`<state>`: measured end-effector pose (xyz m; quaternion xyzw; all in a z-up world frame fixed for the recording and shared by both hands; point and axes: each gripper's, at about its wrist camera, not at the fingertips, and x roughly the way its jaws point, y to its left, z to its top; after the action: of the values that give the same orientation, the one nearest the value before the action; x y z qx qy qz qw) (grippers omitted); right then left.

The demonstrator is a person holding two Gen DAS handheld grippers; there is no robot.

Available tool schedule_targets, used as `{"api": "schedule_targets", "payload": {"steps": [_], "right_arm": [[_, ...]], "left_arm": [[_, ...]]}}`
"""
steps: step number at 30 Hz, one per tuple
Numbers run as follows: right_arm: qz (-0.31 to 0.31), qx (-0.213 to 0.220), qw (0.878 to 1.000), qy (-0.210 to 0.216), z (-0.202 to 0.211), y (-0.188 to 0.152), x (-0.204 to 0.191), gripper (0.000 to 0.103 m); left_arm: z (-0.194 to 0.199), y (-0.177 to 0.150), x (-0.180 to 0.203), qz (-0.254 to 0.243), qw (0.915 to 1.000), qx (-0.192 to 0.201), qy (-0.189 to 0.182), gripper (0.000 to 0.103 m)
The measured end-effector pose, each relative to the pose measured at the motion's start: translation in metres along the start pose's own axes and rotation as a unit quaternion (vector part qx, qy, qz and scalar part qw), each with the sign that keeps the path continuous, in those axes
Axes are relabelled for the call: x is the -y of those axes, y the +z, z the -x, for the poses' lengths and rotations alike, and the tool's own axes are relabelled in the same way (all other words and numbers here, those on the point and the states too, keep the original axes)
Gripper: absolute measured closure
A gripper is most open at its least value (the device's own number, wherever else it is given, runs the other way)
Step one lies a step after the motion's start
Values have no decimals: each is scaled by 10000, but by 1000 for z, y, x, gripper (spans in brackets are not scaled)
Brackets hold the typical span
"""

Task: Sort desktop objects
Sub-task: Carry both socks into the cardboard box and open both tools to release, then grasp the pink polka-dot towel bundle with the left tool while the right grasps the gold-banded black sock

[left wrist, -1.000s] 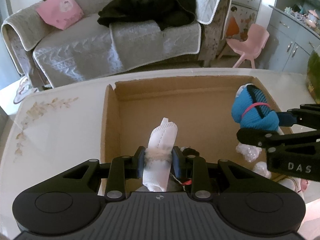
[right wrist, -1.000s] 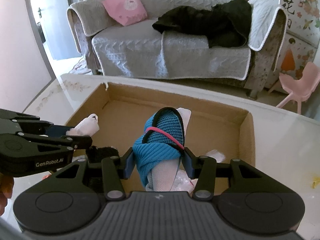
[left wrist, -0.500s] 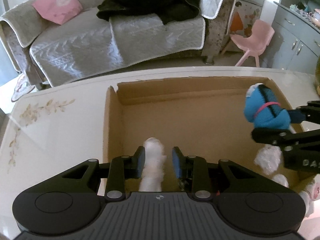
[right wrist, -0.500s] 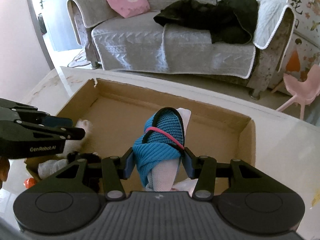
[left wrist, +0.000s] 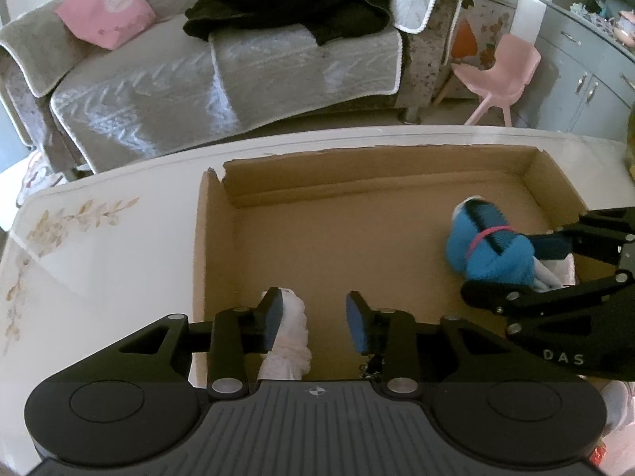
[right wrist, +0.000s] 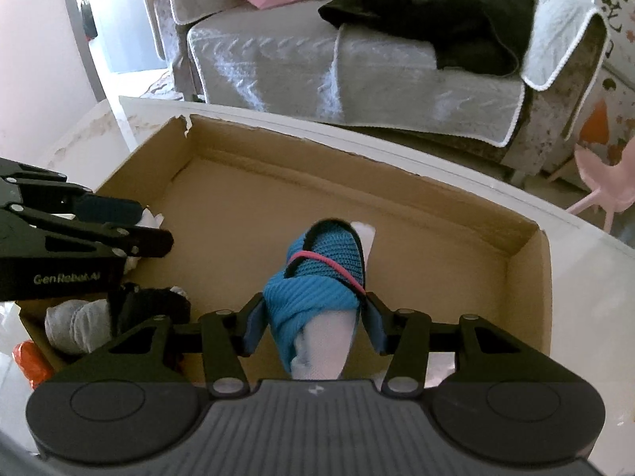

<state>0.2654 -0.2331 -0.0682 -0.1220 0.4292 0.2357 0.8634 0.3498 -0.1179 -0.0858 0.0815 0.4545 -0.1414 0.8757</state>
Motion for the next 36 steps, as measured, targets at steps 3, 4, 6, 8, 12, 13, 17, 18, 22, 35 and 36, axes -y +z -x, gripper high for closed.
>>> {"api": "schedule_targets", "payload": {"steps": [3, 4, 6, 8, 12, 13, 17, 18, 22, 35, 36], "right_arm": [[-31, 138, 9999, -3, 12, 3, 3, 42], [-13, 165, 9999, -34, 17, 4, 3, 42], [-37, 247, 9997, -54, 30, 4, 6, 42], [-134, 394, 9991, -32, 49, 2, 11, 41], [-275, 616, 9977, 3, 90, -19, 24, 37], [-291, 629, 9976, -56, 101, -29, 28, 37], [-473, 618, 9969, -108, 134, -73, 34, 37], [-517, 622, 9967, -88, 142, -86, 33, 37], [-672, 586, 9960, -56, 160, -133, 19, 36], [-758, 479, 9960, -34, 154, -195, -37, 36], [-756, 481, 9960, -51, 154, -200, -38, 37]], "left_arm": [[5, -1, 2, -40, 9999, 54, 109, 36], [7, -2, 2, -16, 9999, 48, 117, 35], [17, -3, -1, 53, 9999, 68, 54, 34], [32, -5, -4, 88, 9998, 157, 63, 27], [73, -24, -13, 136, 9992, 376, -34, 19], [82, -31, -14, 102, 9991, 398, -54, 19], [116, -76, -17, 30, 9991, 354, -223, 17], [124, -87, -17, 27, 9990, 340, -283, 17], [154, -133, -14, 49, 9983, 352, -455, 13], [180, -209, 54, -1231, 9908, 318, -469, 0], [179, -211, 56, -1279, 9905, 318, -390, 0]]}}
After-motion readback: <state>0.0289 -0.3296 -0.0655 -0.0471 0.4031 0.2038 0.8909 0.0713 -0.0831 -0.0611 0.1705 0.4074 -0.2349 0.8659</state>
